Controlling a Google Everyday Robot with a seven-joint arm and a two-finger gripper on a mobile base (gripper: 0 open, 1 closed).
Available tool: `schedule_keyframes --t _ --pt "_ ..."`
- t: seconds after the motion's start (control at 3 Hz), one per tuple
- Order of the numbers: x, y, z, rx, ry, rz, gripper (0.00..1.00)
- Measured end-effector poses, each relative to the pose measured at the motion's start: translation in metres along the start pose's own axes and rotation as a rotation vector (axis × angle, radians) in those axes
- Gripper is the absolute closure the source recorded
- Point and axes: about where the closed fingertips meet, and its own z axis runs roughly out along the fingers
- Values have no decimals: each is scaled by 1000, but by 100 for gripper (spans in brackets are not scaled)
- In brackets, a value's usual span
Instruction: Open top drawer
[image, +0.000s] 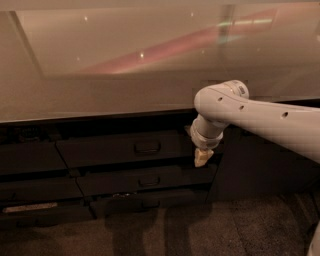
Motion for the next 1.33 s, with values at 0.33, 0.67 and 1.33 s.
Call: schedule_keyframes --t 0.33,0.67,1.33 --pt "0 0 0 0 0 0 64" --pt "0 0 0 0 0 0 88" --pt "0 -1 -2 0 0 0 100"
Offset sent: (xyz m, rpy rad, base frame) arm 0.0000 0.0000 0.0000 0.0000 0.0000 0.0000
